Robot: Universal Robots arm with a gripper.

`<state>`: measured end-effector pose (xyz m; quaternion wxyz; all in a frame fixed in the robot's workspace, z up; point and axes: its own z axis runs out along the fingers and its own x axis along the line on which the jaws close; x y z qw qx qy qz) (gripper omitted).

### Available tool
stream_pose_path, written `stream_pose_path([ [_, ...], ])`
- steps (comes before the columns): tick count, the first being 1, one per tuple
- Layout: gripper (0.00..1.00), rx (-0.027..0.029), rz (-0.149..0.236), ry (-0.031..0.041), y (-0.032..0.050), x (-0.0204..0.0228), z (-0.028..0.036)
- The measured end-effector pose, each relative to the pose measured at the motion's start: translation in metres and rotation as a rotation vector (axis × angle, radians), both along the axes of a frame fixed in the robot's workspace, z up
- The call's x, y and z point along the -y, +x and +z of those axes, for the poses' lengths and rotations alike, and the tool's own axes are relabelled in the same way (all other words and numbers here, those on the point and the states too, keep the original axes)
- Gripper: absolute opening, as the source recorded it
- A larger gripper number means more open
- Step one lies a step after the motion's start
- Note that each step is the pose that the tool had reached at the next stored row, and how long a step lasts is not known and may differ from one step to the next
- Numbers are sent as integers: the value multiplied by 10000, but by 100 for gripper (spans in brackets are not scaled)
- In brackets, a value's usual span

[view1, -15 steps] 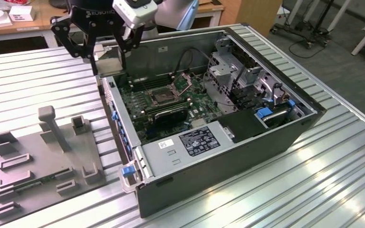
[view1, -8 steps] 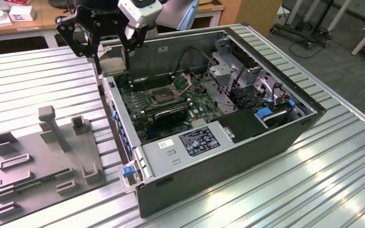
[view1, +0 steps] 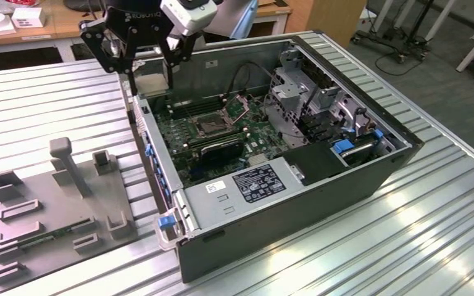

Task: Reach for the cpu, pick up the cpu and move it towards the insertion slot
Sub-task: 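Pick up the cpu and move it towards the insertion slot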

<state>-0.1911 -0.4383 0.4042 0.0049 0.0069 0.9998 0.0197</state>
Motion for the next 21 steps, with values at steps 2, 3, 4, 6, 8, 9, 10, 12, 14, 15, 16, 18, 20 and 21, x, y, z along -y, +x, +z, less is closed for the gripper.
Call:
stream_pose_path([
  [2,55,0,0,0,21,0,0],
  [3,55,0,0,0,31,0,0],
  [4,55,-1,0,0,41,0,0],
  [6,55,0,0,0,59,0,-1],
  [8,55,0,0,1,76,0,-1],
  [9,55,0,0,0,84,0,-1],
  [10,55,0,0,1,89,0,-1],
  [12,55,0,0,1,100,0,-2],
  [14,55,0,-1,-1,115,0,-3],
  [15,55,0,-1,0,130,0,-4],
  [16,55,0,-1,0,150,-1,-5],
  [18,55,0,-1,0,183,-1,-8],
  [20,55,0,1,0,210,-3,-9],
  [21,55,0,0,1,220,-5,-11],
])
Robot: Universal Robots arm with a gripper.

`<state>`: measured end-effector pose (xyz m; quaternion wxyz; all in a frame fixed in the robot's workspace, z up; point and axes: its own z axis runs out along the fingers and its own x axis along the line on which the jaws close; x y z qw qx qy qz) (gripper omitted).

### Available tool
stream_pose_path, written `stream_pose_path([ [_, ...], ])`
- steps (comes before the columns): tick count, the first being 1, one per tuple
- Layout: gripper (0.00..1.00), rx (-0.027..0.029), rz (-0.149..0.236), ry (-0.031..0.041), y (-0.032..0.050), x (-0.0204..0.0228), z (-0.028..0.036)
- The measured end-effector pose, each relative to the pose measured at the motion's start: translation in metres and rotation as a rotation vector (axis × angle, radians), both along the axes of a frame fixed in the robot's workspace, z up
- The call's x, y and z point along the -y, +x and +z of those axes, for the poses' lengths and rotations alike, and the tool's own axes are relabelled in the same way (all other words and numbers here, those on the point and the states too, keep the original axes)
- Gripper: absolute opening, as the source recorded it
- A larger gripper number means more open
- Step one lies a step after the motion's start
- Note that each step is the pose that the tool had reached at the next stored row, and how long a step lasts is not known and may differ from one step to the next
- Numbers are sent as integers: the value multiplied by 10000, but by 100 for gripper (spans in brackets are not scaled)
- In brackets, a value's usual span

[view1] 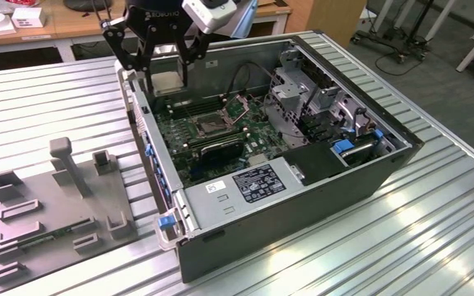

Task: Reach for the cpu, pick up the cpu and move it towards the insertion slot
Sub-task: 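Pick up the cpu and move it towards the insertion slot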

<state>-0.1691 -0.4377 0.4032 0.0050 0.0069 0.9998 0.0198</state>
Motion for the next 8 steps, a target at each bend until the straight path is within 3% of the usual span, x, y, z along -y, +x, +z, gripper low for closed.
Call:
stream_pose_path([
  [8,55,0,0,0,53,-20,-9],
])
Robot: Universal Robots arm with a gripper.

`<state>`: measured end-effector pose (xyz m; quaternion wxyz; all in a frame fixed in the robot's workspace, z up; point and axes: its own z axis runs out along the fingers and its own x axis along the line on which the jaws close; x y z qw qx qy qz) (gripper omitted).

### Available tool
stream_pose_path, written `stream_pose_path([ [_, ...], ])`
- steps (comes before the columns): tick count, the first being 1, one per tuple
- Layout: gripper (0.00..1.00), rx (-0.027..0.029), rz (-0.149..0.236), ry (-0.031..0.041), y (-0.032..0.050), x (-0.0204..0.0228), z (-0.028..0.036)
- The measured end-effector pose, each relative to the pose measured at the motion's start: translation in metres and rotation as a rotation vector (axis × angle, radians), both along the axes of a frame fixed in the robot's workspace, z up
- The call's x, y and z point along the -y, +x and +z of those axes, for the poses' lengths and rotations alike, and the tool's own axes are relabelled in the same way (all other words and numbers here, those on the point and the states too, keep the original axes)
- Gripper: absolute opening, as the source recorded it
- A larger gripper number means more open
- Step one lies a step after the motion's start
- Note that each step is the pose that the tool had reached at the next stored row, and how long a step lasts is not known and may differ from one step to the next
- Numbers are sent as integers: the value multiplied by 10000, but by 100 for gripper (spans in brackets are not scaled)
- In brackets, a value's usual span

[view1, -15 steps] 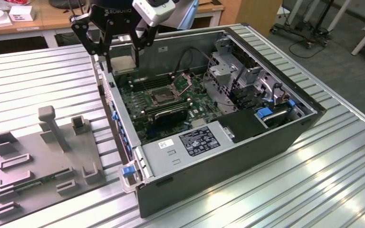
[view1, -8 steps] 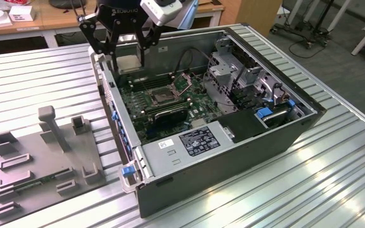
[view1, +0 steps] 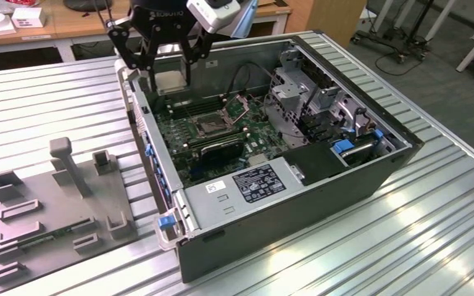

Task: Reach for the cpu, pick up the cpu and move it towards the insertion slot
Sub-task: 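Pick up the cpu and move it towards the insertion slot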

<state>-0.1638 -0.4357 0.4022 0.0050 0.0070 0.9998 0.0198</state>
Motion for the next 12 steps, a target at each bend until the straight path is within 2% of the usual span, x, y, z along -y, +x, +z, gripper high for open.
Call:
stream_pose_path([
  [7,55,0,1,-1,35,-21,-6],
  [12,55,-1,0,4,37,-22,-7],
])
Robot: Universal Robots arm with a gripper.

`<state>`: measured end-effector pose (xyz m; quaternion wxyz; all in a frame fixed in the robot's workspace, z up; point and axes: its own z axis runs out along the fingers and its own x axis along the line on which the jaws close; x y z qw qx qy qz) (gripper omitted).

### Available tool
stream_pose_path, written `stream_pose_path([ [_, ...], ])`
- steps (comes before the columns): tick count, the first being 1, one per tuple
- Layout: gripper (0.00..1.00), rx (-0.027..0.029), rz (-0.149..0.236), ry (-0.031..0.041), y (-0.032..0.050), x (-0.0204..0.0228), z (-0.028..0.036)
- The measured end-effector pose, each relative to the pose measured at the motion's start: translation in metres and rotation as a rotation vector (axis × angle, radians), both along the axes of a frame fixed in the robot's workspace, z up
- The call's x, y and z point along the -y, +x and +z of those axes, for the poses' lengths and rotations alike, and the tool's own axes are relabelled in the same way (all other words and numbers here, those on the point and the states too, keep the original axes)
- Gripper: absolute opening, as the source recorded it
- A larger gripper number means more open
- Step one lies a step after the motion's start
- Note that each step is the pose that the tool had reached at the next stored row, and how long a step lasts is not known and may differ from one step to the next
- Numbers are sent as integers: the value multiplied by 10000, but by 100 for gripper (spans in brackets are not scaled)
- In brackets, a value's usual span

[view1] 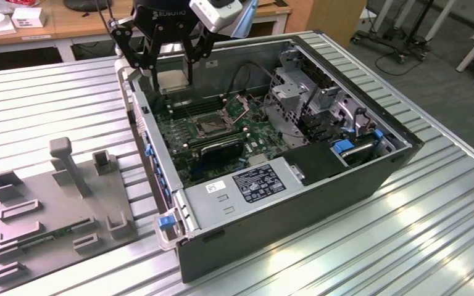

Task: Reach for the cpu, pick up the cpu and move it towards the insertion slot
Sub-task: 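Pick up the cpu and move it towards the insertion slot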

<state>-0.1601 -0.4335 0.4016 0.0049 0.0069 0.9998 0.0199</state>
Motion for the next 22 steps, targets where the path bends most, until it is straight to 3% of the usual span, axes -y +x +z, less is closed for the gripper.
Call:
stream_pose_path([
  [22,55,1,-1,1,95,-22,-8],
])
